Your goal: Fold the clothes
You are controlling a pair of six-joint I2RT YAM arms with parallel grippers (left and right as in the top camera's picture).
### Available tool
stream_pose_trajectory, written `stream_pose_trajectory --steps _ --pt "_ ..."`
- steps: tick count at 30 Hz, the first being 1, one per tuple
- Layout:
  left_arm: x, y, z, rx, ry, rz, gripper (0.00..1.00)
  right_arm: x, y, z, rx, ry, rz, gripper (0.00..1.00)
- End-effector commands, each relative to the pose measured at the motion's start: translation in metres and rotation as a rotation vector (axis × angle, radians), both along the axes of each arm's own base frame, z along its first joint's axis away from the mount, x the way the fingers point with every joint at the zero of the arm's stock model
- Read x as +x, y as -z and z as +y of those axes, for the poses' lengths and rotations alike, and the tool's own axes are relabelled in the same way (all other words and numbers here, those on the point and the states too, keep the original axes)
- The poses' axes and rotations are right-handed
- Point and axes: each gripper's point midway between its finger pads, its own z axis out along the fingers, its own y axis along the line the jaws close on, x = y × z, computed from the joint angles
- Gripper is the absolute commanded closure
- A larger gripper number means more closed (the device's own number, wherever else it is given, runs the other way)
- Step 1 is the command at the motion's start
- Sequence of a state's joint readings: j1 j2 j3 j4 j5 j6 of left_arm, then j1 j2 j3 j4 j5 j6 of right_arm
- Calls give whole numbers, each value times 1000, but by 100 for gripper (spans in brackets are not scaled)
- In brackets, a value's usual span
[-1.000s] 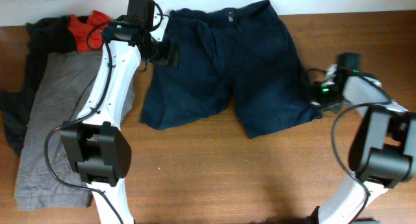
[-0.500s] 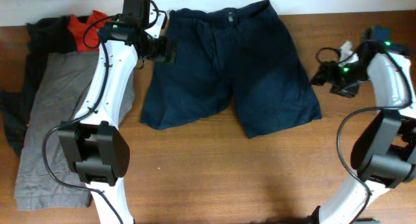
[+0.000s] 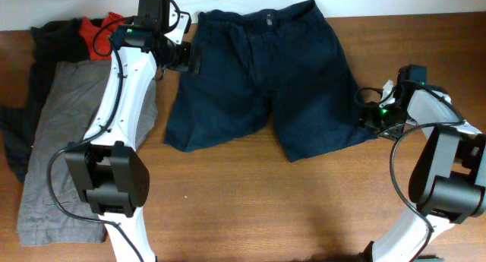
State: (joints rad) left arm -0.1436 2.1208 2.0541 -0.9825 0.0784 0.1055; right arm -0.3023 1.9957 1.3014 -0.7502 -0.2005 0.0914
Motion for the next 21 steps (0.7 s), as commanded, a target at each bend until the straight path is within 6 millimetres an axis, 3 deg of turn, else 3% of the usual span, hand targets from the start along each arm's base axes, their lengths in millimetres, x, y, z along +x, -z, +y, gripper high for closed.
stream_pose_trajectory --steps 1,4,7,11,16,18,19,21 --pt "0 7 2 7 12 12 1 -28 30 -8 -44 97 106 69" --pt "0 7 2 6 11 12 1 -30 32 -13 -70 123 113 95" --pt "0 7 2 7 11 14 1 -30 33 -31 -152 194 116 96" --pt "0 7 1 6 13 14 1 -11 28 -68 -208 287 7 96" --pt "3 5 0 4 15 -2 1 -3 7 -132 -230 482 -87 96" --pt "6 3 -1 2 15 -19 1 5 -17 -145 -185 511 -111 73" --pt "11 0 -1 -1 15 -39 1 15 -39 -149 -144 514 -133 49" --pt "14 -2 -2 -3 15 -56 1 37 -89 -144 -78 462 -189 35"
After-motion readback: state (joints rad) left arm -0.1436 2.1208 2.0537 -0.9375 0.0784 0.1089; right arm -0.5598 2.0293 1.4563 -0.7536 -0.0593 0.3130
